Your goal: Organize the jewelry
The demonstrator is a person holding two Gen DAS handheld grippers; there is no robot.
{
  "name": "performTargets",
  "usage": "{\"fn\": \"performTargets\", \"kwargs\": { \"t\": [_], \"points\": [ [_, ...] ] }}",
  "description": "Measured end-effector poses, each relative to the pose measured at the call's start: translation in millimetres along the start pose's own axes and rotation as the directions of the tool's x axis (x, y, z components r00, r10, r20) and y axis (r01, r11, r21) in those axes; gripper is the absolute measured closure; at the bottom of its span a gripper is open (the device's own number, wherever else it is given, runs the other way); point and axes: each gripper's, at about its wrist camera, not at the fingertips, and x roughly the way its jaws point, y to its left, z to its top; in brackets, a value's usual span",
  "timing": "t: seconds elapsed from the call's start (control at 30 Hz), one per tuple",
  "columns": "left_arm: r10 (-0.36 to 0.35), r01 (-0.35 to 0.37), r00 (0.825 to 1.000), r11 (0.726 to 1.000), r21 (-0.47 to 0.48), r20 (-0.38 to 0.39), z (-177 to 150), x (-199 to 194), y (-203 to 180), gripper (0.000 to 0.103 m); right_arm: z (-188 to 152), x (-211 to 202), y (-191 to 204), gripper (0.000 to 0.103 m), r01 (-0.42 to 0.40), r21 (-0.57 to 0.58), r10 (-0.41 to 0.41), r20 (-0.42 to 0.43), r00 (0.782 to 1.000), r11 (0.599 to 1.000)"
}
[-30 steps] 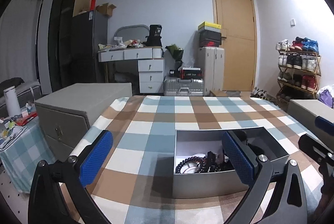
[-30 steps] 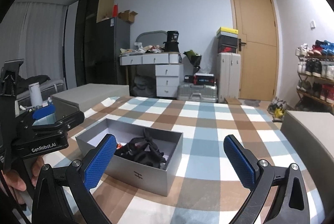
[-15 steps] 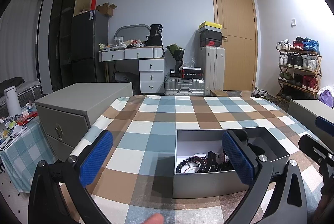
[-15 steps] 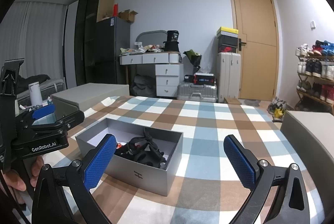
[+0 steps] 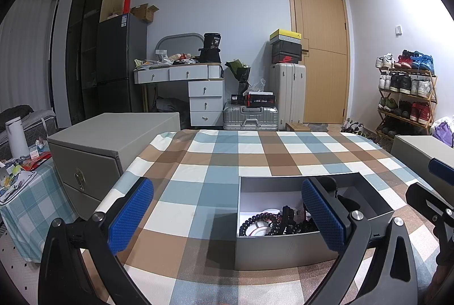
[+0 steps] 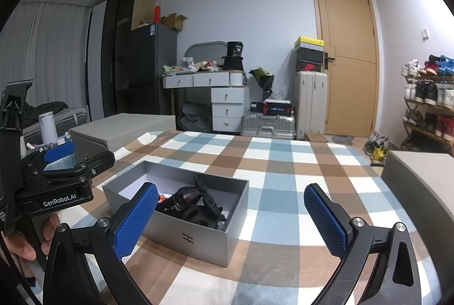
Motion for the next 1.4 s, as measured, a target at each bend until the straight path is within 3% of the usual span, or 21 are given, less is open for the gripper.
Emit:
{"fn": "performTargets", "kwargs": {
  "t": [1.4],
  "points": [
    [-0.021,0.021,1.0,1.0,0.005,-0.002,0.9,0.4,-0.4,0.001,0.2,-0.4,0.1,0.0,0.0,0.0,0.0,0.0,1.0,1.0]
  ]
}}
